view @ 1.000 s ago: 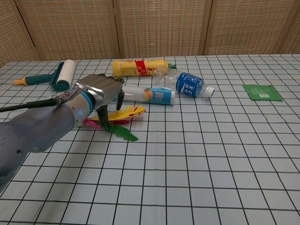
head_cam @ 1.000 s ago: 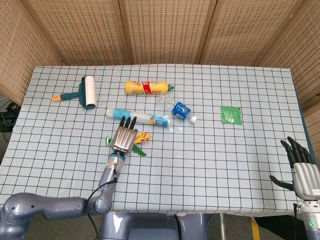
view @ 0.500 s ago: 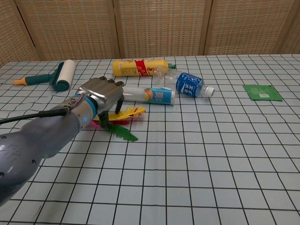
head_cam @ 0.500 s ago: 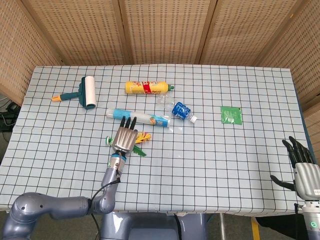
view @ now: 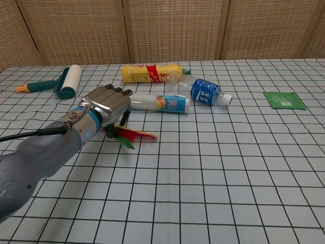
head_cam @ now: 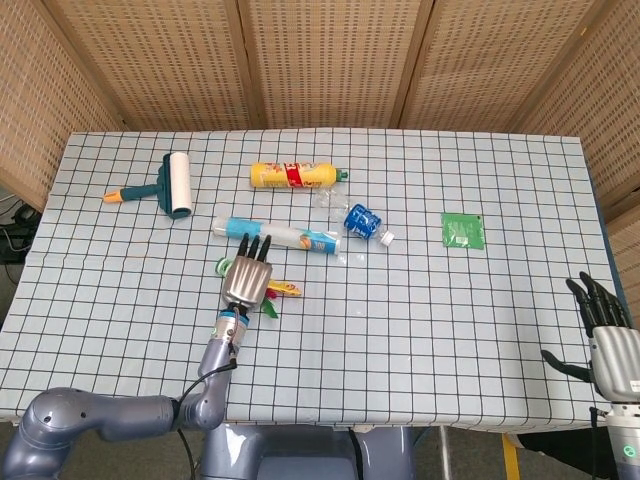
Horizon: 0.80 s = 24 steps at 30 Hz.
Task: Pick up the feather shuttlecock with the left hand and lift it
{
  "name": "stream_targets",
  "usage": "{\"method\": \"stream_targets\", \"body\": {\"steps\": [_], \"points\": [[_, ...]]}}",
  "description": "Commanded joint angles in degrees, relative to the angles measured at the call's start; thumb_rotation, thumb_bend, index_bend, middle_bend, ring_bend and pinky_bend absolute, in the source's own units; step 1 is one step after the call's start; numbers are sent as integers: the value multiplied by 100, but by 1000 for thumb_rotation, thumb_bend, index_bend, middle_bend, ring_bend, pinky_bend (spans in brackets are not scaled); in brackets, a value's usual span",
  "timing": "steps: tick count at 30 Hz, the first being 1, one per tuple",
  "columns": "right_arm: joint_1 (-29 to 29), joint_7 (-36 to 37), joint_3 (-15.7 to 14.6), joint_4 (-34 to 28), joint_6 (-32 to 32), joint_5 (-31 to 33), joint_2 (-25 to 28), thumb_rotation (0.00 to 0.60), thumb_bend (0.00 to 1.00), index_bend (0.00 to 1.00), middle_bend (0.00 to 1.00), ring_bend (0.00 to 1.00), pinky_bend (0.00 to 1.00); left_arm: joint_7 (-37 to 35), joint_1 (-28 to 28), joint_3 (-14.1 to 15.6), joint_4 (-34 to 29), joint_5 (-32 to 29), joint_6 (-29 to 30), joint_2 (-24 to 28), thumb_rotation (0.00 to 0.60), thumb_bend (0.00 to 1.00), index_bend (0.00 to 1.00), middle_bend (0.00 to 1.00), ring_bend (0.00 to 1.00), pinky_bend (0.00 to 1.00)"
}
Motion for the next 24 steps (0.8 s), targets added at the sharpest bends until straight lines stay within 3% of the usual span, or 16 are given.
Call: {"method": "stream_targets", "body": {"steps": [1, 10, 17, 19, 24], "points": [[-8, 16, 2, 2, 23, -11, 2, 600, 77, 35, 0, 0, 146, -84, 38, 13, -72, 106, 44, 64, 600, 499, 657, 0, 0, 0], [-19, 61, 8, -8, 79, -47, 27, 600, 76, 35, 0, 0, 146, -346, 196, -100, -849, 450, 352, 582, 600, 505, 656, 0, 0, 0], [-29, 10, -8, -30, 102, -77, 23, 600, 76, 35, 0, 0, 146, -1024, 491, -200, -1697, 771, 577, 1045, 600, 506, 657, 0, 0, 0], [-31, -13, -6, -36, 125, -94, 18, 600, 76, 35, 0, 0, 146, -1466, 680, -186, -1938, 986, 689, 1205, 600, 505, 659, 0, 0, 0], [-36, -135, -35, -61, 158, -159, -12, 600, 77, 35, 0, 0, 146, -3389, 1242, -145, -2204, 1518, 540, 1535, 600, 503, 669, 0, 0, 0]]}}
